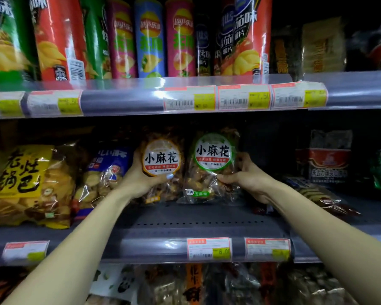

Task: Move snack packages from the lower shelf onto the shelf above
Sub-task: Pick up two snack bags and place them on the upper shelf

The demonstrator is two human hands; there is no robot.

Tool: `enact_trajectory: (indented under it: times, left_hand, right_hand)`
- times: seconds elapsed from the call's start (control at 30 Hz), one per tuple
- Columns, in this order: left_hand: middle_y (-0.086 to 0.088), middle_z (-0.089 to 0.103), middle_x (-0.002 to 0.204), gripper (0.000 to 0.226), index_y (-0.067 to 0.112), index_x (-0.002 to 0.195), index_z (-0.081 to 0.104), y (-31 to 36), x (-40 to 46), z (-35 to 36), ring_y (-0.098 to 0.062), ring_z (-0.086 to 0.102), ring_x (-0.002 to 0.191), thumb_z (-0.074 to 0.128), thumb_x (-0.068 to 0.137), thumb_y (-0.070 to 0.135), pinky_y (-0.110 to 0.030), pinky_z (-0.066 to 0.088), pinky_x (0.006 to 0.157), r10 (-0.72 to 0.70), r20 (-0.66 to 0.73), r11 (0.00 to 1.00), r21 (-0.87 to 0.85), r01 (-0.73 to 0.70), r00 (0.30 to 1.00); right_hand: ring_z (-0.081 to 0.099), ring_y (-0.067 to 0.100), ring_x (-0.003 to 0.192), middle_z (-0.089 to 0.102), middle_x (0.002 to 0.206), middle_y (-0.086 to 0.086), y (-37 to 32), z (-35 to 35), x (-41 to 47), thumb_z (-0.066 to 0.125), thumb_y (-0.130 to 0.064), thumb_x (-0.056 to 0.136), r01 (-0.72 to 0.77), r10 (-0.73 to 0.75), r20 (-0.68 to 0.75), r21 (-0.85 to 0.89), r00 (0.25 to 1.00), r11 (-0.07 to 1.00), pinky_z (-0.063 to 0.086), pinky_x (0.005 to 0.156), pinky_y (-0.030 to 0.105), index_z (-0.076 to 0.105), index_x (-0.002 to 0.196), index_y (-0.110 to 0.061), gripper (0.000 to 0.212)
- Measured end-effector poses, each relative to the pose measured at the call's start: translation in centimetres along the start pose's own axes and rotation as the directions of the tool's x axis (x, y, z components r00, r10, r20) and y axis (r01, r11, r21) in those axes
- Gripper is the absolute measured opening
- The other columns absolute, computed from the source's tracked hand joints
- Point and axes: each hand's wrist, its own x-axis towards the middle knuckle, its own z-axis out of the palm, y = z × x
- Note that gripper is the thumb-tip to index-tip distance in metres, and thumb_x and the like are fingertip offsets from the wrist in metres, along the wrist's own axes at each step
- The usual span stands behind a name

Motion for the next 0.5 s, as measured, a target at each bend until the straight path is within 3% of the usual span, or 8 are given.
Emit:
enact_trajectory:
  times: [0.17,0.33,0.5]
  left_hand:
    - [0.002,0.051,0.131,0.1,0.018,0.142,0.024,0.2,0.0,0.1,-0.012,0.051,0.12,0.086,0.064,0.022,-0.028,0.042,0.103,0.039,0.058,0.999,-0.017,-0.038,0.998]
    - [0.003,0.054,0.13,0.121,0.021,0.141,0.024,0.0,0.0,1.0,-0.015,0.053,0.121,0.083,0.041,0.053,-0.039,0.043,0.106,0.005,0.047,1.0,-0.007,-0.004,0.999]
    - [0.003,0.049,0.128,0.112,0.019,0.145,0.016,0.4,0.0,1.3,-0.02,0.048,0.125,0.087,0.059,0.033,-0.035,0.04,0.106,-0.063,0.047,0.997,0.046,0.061,0.997]
  right_hand:
    - [0.058,0.022,0.113,0.058,0.123,0.008,-0.6,-0.6,-1.3,0.076,0.002,0.071,-0.01,0.004,-0.073,-0.085,0.997,0.996,0.048,0.097,0.035,0.027,0.14,-0.008,0.085]
    - [0.058,0.023,0.113,0.059,0.124,0.009,-0.1,-0.5,-1.4,0.074,0.003,0.073,-0.02,0.009,-0.112,-0.095,0.994,0.995,0.047,0.097,0.033,0.031,0.14,-0.008,0.08]
    - [0.054,0.022,0.118,0.056,0.133,0.011,0.0,0.3,-1.5,0.072,-0.001,0.076,-0.025,0.002,-0.157,-0.143,0.988,0.989,0.045,0.094,0.029,0.031,0.141,-0.008,0.077]
